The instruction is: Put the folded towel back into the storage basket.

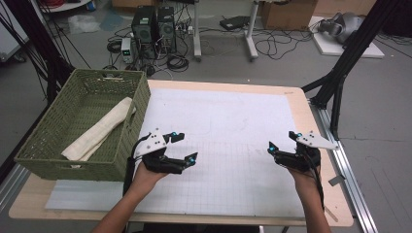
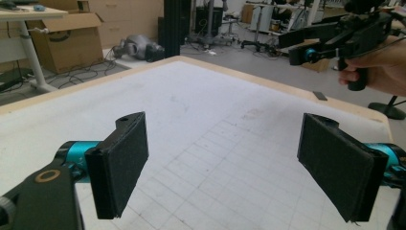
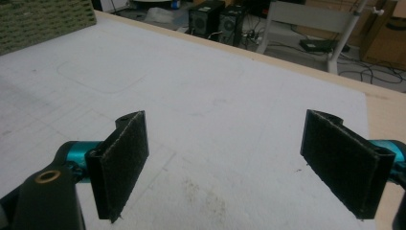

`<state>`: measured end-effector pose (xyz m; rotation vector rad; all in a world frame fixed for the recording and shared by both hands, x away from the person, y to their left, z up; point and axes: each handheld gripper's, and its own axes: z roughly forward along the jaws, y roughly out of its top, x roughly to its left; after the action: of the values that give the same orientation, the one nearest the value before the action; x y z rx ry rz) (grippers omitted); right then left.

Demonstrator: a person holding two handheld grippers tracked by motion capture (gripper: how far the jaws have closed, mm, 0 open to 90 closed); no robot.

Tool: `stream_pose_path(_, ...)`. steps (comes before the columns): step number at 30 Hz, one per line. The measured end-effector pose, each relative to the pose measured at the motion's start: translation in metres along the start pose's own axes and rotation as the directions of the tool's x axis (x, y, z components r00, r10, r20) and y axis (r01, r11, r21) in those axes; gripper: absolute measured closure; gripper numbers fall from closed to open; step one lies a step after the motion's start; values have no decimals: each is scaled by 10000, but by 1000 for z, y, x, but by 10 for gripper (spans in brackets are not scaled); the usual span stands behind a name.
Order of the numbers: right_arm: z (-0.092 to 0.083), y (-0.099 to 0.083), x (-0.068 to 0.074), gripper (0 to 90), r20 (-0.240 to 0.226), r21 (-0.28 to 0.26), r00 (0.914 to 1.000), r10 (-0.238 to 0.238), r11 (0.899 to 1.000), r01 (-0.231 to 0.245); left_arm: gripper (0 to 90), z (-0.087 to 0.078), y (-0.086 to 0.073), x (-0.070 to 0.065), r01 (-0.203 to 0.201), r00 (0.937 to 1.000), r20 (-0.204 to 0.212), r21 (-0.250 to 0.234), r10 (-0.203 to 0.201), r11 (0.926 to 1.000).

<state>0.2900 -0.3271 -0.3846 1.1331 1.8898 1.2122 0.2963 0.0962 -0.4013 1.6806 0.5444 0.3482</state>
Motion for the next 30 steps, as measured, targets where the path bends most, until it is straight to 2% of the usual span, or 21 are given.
stream_pose_path(3,-2,-10,1,152,124,101,9999,-54,9999,52,183,5,-8,-2,-95,9999,-119,284,98,9996)
stream_pose_path(10,-1,-27,-2,151,67,291,9999,-80,9995,78,183,12,-19,-6,-99,9994,-318,407,112,9991)
stream_pose_path(17,-2,-31,-3,152,110,294,9998,-164,9994,161,182,11,-22,-4,-38,9991,-415,532,60,9986)
stream_pose_path(22,-4,-30,-3,152,188,242,9998,-119,9996,115,184,6,-23,-1,207,9982,-573,398,-184,9990)
stream_pose_path(30,-3,-28,1,152,130,225,9997,-200,9996,197,184,3,-23,2,232,9976,-658,385,-207,9990)
